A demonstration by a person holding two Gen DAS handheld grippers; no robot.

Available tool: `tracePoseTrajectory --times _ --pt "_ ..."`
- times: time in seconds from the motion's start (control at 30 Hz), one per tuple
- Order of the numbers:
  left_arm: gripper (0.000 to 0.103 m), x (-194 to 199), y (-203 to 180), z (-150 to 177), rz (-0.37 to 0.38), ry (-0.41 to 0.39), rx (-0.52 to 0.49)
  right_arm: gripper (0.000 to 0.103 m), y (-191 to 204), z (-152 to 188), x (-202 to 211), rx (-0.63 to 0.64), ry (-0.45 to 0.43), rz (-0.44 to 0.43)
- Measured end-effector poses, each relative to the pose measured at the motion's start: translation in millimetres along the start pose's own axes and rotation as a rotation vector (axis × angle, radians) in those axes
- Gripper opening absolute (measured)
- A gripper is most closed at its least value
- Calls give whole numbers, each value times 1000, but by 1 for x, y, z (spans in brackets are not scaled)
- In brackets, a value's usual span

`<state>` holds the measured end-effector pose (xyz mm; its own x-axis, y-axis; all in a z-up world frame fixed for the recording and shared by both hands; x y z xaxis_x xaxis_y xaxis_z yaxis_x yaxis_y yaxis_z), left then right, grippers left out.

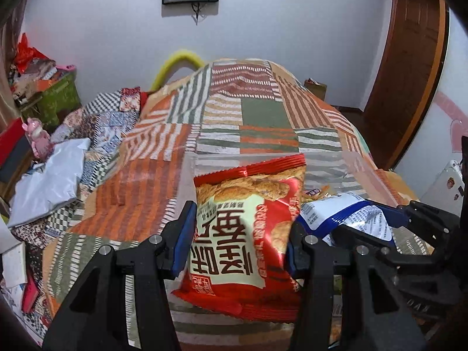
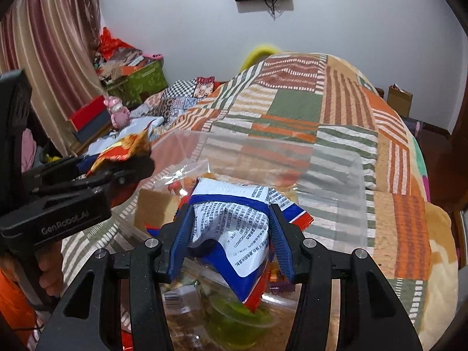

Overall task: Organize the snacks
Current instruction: 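Carry the red bag and blue-and-white bag toward the clear box, then drop both bags into the clear box and open both tools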

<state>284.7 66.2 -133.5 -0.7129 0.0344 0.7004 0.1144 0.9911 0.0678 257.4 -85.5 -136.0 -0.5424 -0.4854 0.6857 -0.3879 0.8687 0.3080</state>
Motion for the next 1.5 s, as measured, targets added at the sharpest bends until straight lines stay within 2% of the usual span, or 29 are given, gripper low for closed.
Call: tracePoseTrajectory --times 0.3,0.47,0.77,0.83,1.13,1.5 --pt "48 -6 -4 4 2 16 -4 52 -1 -1 1 25 11 22" --pt "58 11 -5 1 26 -11 0 53 -2 -3 13 4 -1 1" --pt "59 55 -14 9 35 -36 -21 53 1 0 50 10 -53 10" --pt "62 64 -15 13 36 -37 -17 53 2 3 61 10 -63 11" --pt "69 102 -17 56 13 -4 -13 54 6 28 99 3 -91 5" --pt "70 126 -25 123 29 82 1 55 29 80 114 20 -41 -28"
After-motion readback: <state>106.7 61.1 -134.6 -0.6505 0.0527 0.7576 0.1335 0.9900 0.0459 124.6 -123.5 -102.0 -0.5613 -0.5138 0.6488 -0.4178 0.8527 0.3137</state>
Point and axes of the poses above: each gripper's, at about its wrist camera, not at the fingertips, and x roughly against the way its jaws point, y to its left, z to its underside, the point moved 4 cm from there along -x, roughly the way its jaws point, and after that the axes turned 12 degrees about -x, right-handed, at the moved point
